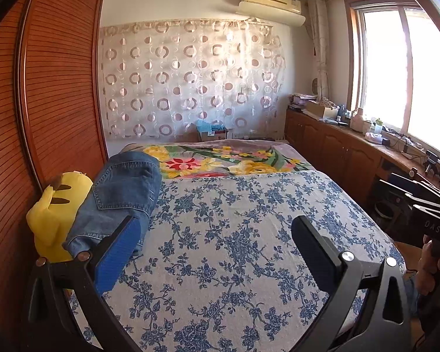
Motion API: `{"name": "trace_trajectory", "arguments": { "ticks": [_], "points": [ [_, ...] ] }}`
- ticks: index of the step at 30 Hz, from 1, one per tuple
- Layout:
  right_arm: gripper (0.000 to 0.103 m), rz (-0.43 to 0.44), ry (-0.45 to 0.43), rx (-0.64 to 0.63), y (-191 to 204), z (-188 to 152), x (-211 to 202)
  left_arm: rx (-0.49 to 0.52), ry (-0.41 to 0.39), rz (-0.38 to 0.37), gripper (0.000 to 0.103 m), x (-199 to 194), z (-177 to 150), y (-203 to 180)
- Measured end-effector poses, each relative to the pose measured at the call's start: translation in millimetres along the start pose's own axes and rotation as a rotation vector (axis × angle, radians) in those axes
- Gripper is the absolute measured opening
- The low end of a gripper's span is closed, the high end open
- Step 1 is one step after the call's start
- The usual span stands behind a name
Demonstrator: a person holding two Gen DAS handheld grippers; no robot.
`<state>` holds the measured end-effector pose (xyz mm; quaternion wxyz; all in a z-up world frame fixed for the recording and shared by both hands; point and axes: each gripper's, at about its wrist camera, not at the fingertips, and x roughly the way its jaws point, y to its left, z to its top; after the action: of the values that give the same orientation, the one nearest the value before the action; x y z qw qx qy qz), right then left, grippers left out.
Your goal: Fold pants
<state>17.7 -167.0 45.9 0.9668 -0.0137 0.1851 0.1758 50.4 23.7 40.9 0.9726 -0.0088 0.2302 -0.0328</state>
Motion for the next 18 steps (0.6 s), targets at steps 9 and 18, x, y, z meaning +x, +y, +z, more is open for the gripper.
{"name": "trace_trajectory", "arguments": {
  "ticks": [9,18],
  "points": [
    [0.066,-0.001,0.001,0.001,-4.3,-1.2,0.8,-0.007,-0.011,-0.001,0.103,-0.9,-0.2,1.4],
    [0.066,-0.004,0.000,0.001,-5.6,-5.1,-0.8,-0.006,-0.014,0.001,0.103,-2.0,1.1,2.1]
  ]
}}
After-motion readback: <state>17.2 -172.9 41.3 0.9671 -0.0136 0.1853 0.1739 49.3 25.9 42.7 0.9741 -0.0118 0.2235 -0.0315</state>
